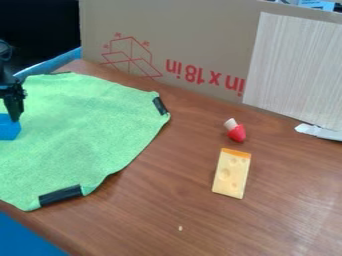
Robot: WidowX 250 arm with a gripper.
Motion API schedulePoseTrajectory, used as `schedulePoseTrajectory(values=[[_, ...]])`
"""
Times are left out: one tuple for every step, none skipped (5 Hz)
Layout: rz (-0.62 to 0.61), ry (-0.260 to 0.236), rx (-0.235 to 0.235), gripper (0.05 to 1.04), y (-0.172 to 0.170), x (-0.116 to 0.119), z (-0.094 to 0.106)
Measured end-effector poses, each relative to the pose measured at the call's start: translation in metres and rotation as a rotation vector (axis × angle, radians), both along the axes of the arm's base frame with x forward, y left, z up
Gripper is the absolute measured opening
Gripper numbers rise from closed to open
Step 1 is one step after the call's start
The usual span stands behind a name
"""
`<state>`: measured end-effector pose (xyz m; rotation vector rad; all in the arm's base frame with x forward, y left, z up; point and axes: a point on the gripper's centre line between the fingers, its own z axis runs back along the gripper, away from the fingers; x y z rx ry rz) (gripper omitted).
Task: Move the blue object to the bottom right of the table
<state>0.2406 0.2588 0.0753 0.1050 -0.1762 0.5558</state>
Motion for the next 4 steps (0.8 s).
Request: schedulePoseTrajectory(values=[[-0.009,0.027,-0.011,0.979,-0.002,0.0,-0.009],[0.016,0.067,-0.061,0.711,-0.006,-0.004,-0.021],[0.024,0.066,-0.075,0.604,-0.008,-0.003,-0.021],[0.03,0.061,-0.101,0.603,-0.012,-0.002,-0.021]])
